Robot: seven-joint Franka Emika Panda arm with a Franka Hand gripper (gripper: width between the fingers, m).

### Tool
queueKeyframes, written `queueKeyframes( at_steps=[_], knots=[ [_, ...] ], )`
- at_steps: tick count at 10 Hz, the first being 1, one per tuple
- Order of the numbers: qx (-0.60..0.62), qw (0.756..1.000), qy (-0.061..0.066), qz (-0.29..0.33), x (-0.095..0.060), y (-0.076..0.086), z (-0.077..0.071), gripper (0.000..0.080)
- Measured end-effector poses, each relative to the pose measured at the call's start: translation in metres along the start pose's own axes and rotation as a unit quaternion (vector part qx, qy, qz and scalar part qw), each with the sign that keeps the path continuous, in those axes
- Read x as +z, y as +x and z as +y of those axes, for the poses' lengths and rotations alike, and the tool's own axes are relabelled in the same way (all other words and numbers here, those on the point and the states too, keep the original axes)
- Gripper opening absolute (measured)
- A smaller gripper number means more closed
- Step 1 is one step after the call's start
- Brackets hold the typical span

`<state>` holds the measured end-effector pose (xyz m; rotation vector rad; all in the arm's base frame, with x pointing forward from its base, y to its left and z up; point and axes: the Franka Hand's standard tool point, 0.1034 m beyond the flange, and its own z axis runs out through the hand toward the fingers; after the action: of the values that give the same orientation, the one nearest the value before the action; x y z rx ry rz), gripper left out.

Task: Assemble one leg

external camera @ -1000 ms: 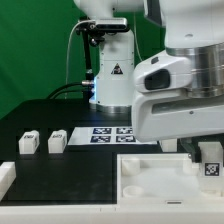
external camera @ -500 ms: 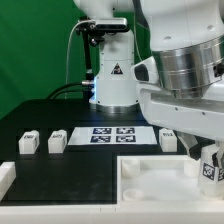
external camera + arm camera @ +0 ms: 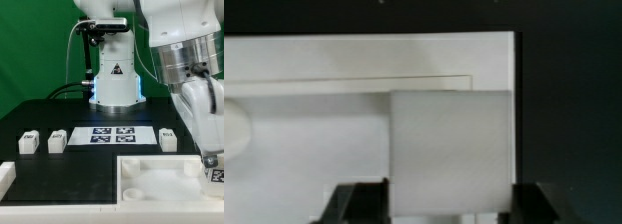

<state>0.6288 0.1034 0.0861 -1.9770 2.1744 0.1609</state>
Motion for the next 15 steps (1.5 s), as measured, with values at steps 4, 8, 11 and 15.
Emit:
queueKeyframes(
  at_steps=[4, 8, 11, 15],
  knots=[
    [-0.166, 0.985, -0.04, -0.005, 0.002, -0.006, 0.004, 0.0391],
    [-0.387, 0.92, -0.06, -0.013, 0.006, -0.014, -0.001, 0.0643],
    [-0.616, 0.784, -0.076, 0.001, 0.006, -0.011, 0.0, 0.0649],
    [-0.711, 0.699, -0.075, -0.001, 0.011, -0.008, 0.002, 0.0649]
  ],
)
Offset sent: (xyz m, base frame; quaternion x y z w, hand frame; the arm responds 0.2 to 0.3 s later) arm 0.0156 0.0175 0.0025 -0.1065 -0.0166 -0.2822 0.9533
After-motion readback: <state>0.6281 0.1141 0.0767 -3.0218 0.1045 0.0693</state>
